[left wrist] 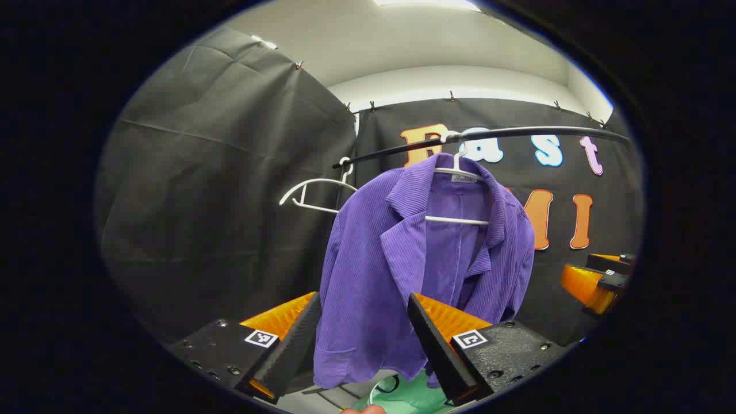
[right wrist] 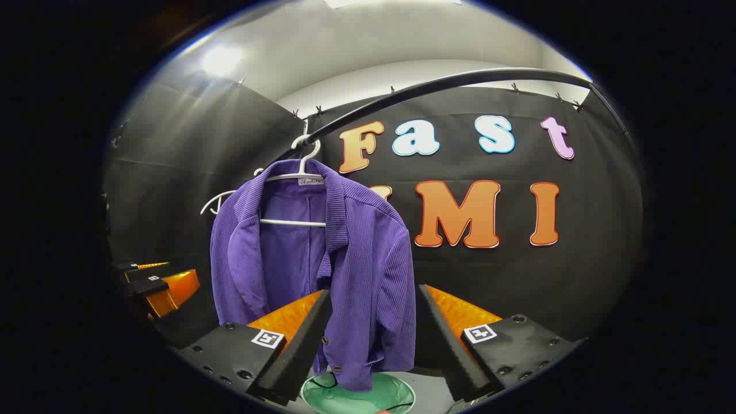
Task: Grasp the clothes on the hanger with both hands and then place them into the laundry hamper below.
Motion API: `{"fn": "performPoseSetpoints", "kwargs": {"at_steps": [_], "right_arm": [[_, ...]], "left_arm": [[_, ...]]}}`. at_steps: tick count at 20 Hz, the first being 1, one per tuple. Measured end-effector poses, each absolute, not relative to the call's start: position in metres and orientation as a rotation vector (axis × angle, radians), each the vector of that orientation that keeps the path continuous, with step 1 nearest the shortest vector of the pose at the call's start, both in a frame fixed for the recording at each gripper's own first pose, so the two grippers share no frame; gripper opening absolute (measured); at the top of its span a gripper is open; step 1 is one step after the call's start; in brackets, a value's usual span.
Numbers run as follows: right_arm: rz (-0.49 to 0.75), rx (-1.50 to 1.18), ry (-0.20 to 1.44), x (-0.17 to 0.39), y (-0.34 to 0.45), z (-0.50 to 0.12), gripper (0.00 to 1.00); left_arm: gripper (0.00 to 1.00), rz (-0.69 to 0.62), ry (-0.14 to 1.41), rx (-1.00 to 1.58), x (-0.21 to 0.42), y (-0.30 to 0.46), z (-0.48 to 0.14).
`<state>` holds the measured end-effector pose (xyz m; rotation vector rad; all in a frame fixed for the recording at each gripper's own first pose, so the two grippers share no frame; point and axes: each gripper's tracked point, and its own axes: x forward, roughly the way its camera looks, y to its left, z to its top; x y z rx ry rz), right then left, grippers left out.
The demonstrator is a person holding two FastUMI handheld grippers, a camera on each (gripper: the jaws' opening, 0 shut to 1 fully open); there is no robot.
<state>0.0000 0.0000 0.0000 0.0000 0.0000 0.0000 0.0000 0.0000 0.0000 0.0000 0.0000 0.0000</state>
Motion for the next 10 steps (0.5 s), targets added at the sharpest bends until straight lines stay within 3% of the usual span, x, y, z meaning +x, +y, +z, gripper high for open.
{"fn": "performPoseSetpoints", "kwargs": {"at_steps": [6, 8, 10], "right_arm": [[-0.003, 0.001, -0.012, 0.006, -0.006, 0.001, 0.98], [-0.008, -0.004, -0.006, 0.011, -0.006, -0.001, 0.94], [-0.009, -0.004, -0.003, 0.016, -0.005, -0.002, 1.0]], "left_arm": [[0.95, -0.013, -0.005, -0.018, 0.013, -0.01, -0.003], [0.92, -0.019, -0.006, -0.02, 0.018, -0.01, -0.003], [0.95, -0.016, -0.006, -0.015, 0.024, -0.008, -0.003]]}}
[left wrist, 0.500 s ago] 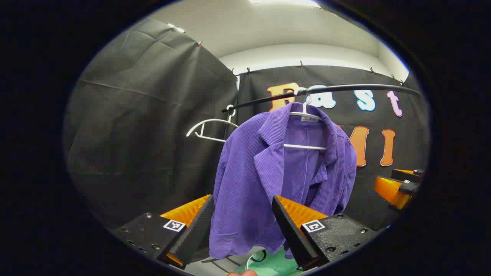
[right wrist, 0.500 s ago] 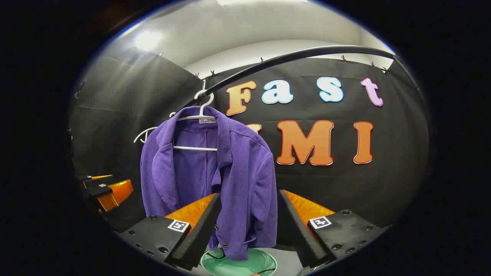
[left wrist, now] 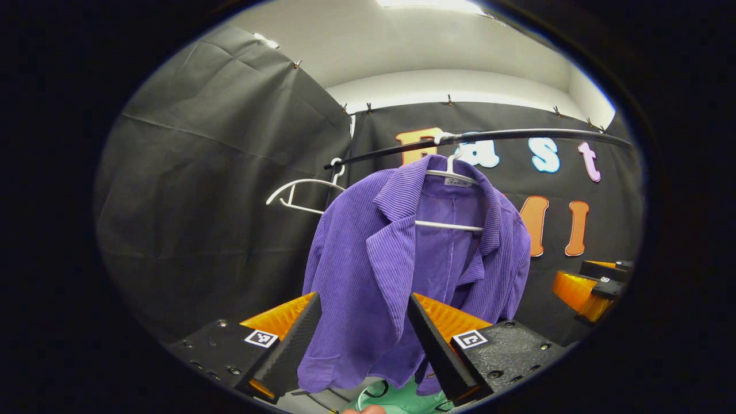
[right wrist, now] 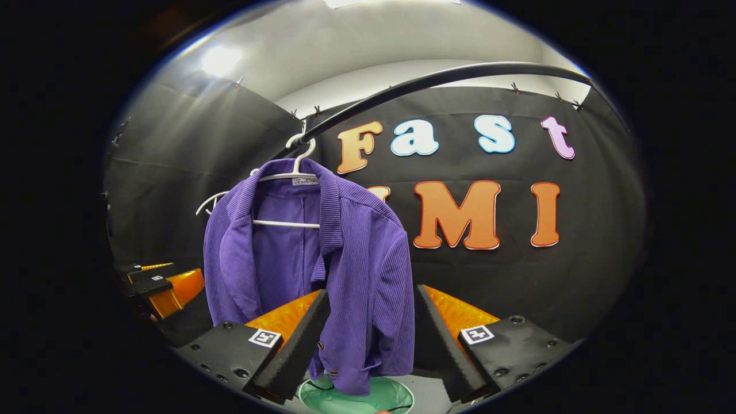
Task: Grasp the clothes on the hanger with both hands and then place them into the laundry hamper below.
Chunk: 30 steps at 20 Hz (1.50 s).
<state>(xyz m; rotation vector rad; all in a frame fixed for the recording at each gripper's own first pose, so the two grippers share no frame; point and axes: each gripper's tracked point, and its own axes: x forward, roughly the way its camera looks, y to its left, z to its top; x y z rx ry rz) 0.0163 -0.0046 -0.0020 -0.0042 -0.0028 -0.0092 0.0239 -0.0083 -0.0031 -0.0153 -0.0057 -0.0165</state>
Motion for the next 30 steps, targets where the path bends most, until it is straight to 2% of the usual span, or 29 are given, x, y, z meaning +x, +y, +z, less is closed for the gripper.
{"fn": "performPoseSetpoints", "kwargs": {"at_steps": [1, 6, 9, 10, 11, 13, 14, 18, 20, 23, 26, 27, 28, 29, 30], "right_arm": [[-0.007, -0.005, 0.001, 0.018, -0.004, -0.003, 0.99], [0.004, 0.0, 0.006, 0.026, 0.002, -0.007, 0.94], [0.018, 0.012, 0.007, 0.031, 0.007, -0.009, 1.0], [0.019, 0.014, 0.004, 0.032, 0.008, -0.008, 0.94], [0.02, 0.016, 0.001, 0.034, 0.009, -0.009, 0.98], [0.025, 0.016, -0.008, 0.038, 0.011, -0.008, 0.98], [0.034, 0.018, -0.012, 0.042, 0.014, -0.007, 0.94], [0.093, 0.046, -0.007, 0.071, 0.031, -0.011, 0.94], [0.115, 0.06, 0.02, 0.09, 0.04, -0.023, 0.94], [0.109, 0.067, 0.084, 0.126, 0.044, -0.053, 0.94], [0.115, 0.082, 0.125, 0.154, 0.05, -0.078, 0.94], [0.105, 0.08, 0.126, 0.162, 0.049, -0.081, 0.98], [0.092, 0.08, 0.126, 0.168, 0.048, -0.083, 0.94], [0.077, 0.074, 0.128, 0.172, 0.045, -0.086, 0.94], [0.059, 0.061, 0.134, 0.174, 0.04, -0.087, 0.94]], "left_arm": [[0.92, -0.019, -0.002, -0.015, 0.026, -0.009, -0.004], [0.95, -0.021, 0.0, -0.01, 0.034, -0.008, -0.005], [0.95, -0.033, 0.003, -0.009, 0.036, -0.012, -0.005], [0.95, -0.036, 0.003, -0.007, 0.037, -0.012, -0.005], [0.95, -0.038, 0.003, -0.005, 0.037, -0.012, -0.005], [0.95, -0.04, 0.0, 0.002, 0.039, -0.013, -0.004], [0.95, -0.044, -0.002, 0.011, 0.041, -0.014, -0.004], [0.93, -0.115, 0.012, -0.003, 0.059, -0.032, -0.009], [0.95, -0.143, 0.023, -0.026, 0.069, -0.041, -0.013], [0.92, -0.138, -0.017, -0.033, 0.086, -0.046, -0.011], [0.95, -0.146, -0.015, -0.026, 0.103, -0.052, -0.024], [0.92, -0.142, -0.009, -0.015, 0.108, -0.053, -0.032], [0.95, -0.132, 0.005, 0.002, 0.115, -0.051, -0.04], [0.92, -0.119, 0.016, 0.022, 0.12, -0.049, -0.049], [0.96, -0.107, 0.024, 0.04, 0.123, -0.047, -0.056]]}}
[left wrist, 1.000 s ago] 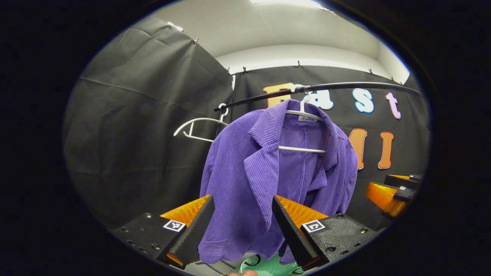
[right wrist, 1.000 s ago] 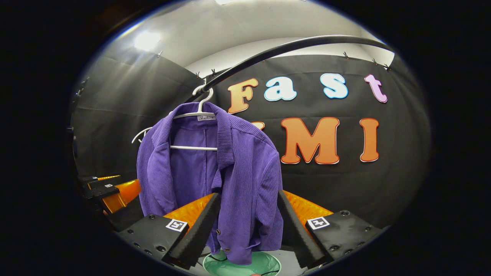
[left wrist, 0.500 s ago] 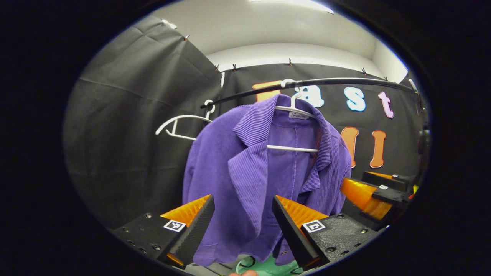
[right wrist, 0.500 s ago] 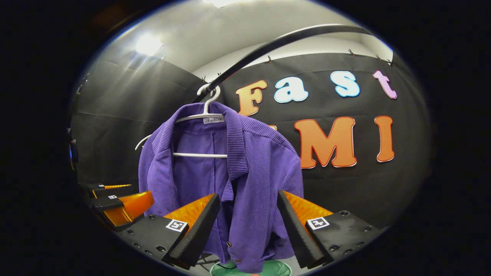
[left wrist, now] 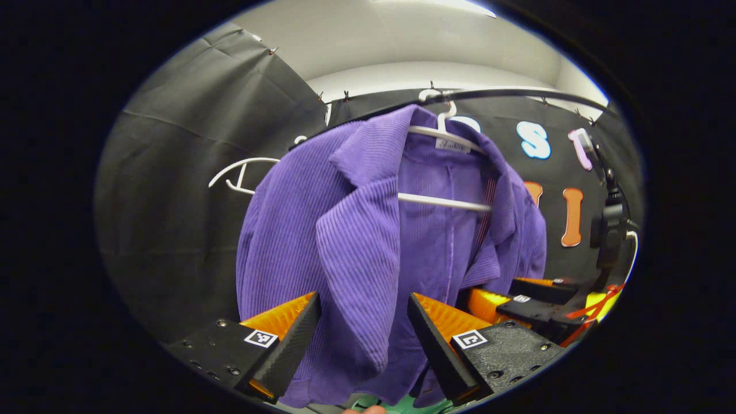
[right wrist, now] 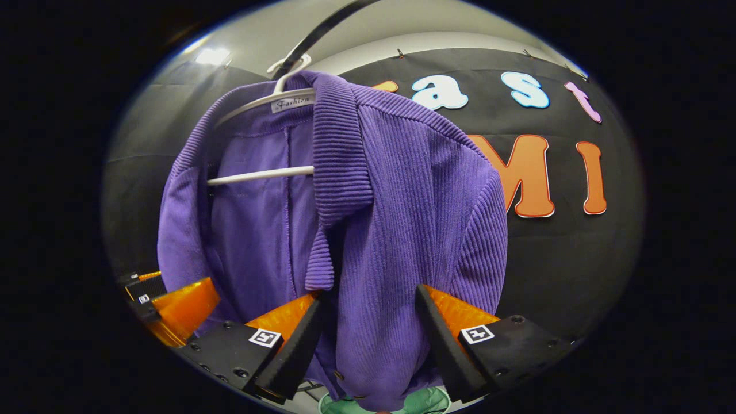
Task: Grasp the clothes on the hanger with both hands and then place them into the laundry hamper below.
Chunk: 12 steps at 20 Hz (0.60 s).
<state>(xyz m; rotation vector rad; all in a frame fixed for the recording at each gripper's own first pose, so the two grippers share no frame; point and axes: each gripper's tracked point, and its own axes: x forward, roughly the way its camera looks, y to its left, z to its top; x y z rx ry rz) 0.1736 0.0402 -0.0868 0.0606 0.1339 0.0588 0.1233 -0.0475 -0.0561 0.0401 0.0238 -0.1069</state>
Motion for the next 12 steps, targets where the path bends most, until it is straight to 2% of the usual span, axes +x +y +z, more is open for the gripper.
{"fn": "performPoseSetpoints", "kwargs": {"at_steps": [2, 3, 5, 7, 8, 10, 11, 12], "right_arm": [[0.042, 0.043, 0.116, 0.181, 0.037, -0.084, 0.94], [0.03, 0.033, 0.112, 0.183, 0.033, -0.086, 0.94], [0.011, 0.013, 0.111, 0.184, 0.023, -0.087, 0.67], [-0.006, 0.01, 0.102, 0.181, 0.014, -0.085, 0.33], [-0.014, 0.013, 0.093, 0.179, 0.009, -0.083, 0.15], [-0.037, 0.014, 0.068, 0.171, -0.003, -0.075, 0.13], [-0.064, 0.01, 0.042, 0.166, -0.012, -0.069, 0.09], [-0.088, 0.002, 0.019, 0.16, -0.021, -0.062, 0.08]], "left_arm": [[0.99, -0.095, 0.032, 0.061, 0.132, -0.046, -0.068], [0.92, -0.093, 0.036, 0.071, 0.137, -0.047, -0.073], [0.92, -0.095, 0.042, 0.083, 0.148, -0.046, -0.082], [0.62, -0.126, 0.049, 0.07, 0.153, -0.047, -0.085], [0.47, -0.183, 0.055, 0.054, 0.154, -0.055, -0.086], [0.17, -0.174, 0.062, 0.059, 0.151, -0.044, -0.086], [0.02, -0.178, 0.051, 0.061, 0.152, -0.04, -0.083], [0.04, -0.173, 0.034, 0.063, 0.144, -0.035, -0.075]]}}
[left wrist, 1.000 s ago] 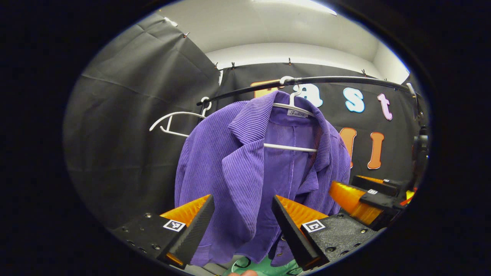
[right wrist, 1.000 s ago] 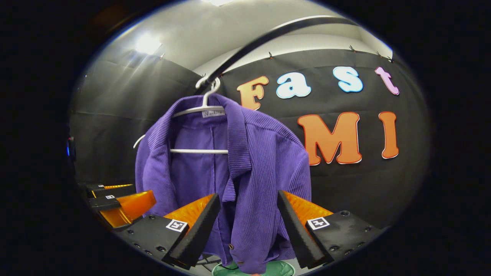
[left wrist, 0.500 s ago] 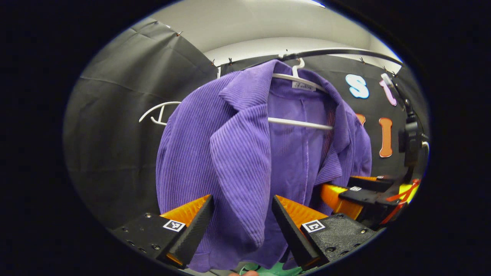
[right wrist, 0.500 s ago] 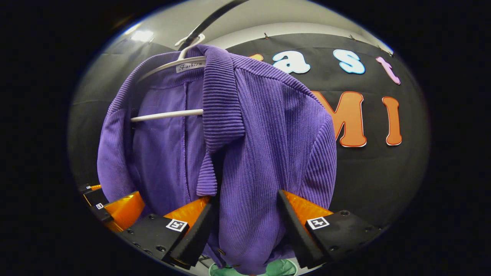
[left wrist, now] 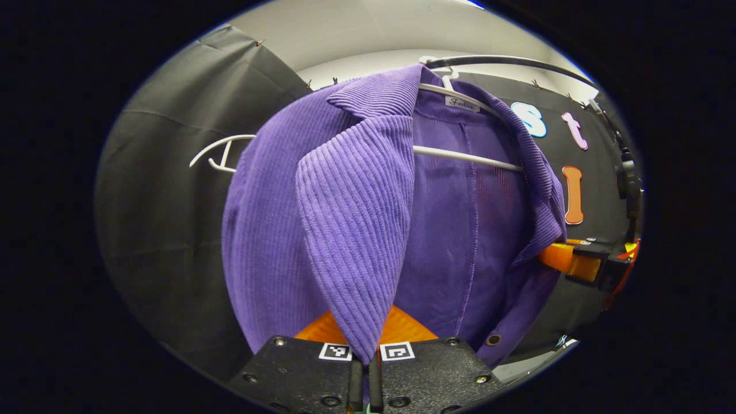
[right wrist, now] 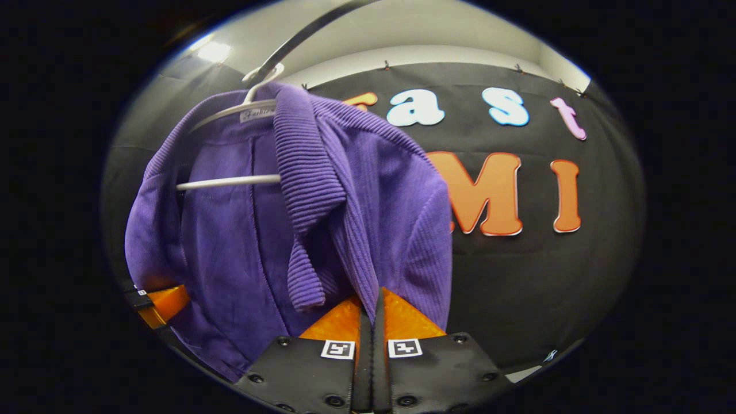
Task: Grasp the clothes on the hanger with both hands and then place them into the laundry hamper below.
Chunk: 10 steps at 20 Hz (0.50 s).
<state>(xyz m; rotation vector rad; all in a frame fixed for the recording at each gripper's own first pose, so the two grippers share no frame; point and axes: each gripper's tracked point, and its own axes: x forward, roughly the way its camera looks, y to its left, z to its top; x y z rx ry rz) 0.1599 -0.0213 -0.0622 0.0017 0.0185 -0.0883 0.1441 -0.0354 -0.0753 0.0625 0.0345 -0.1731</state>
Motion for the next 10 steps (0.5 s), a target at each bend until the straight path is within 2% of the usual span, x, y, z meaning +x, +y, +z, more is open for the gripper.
{"fn": "performPoseSetpoints", "kwargs": {"at_steps": [2, 3, 5, 6, 9, 10], "right_arm": [[-0.156, -0.023, -0.032, 0.149, -0.044, -0.047, 0.08], [-0.198, -0.033, -0.06, 0.143, -0.056, -0.035, 0.03], [-0.292, -0.069, -0.112, 0.124, -0.079, -0.015, 0.03], [-0.339, -0.098, -0.151, 0.113, -0.091, -0.001, 0.08], [-0.451, -0.163, -0.243, 0.09, -0.114, 0.035, 0.07], [-0.485, -0.177, -0.27, 0.083, -0.12, 0.046, 0.03]], "left_arm": [[0.04, -0.147, -0.01, 0.083, 0.136, -0.022, -0.055], [0.06, -0.133, -0.042, 0.099, 0.132, -0.015, -0.041], [0.06, -0.084, -0.128, 0.13, 0.124, 0.002, -0.002], [0.06, -0.064, -0.174, 0.138, 0.12, 0.008, 0.018], [0.06, -0.007, -0.276, 0.148, 0.119, 0.028, 0.077], [0.06, 0.014, -0.315, 0.141, 0.116, 0.035, 0.097]]}}
